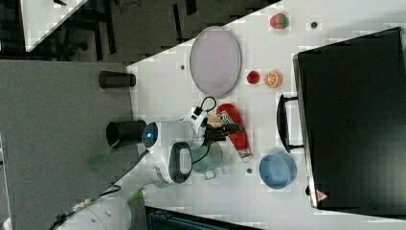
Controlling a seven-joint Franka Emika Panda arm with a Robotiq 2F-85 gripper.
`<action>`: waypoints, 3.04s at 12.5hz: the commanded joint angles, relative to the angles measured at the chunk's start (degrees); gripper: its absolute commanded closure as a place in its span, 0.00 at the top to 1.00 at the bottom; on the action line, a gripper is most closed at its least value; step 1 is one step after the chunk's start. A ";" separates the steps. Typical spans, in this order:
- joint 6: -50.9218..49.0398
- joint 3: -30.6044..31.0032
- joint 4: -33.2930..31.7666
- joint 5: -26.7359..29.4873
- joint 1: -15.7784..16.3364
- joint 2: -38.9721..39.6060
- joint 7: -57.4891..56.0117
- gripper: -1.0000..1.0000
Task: Pick Ketchup from the table and place it in strainer.
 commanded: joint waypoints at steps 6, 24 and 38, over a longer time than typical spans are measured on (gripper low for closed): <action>2.54 -1.00 0.16 -0.16 0.12 -1.77 -1.38 0.60; -32.59 21.44 7.05 2.43 3.12 -31.45 31.58 0.60; -5.87 36.26 7.64 1.91 4.60 -6.72 60.35 0.60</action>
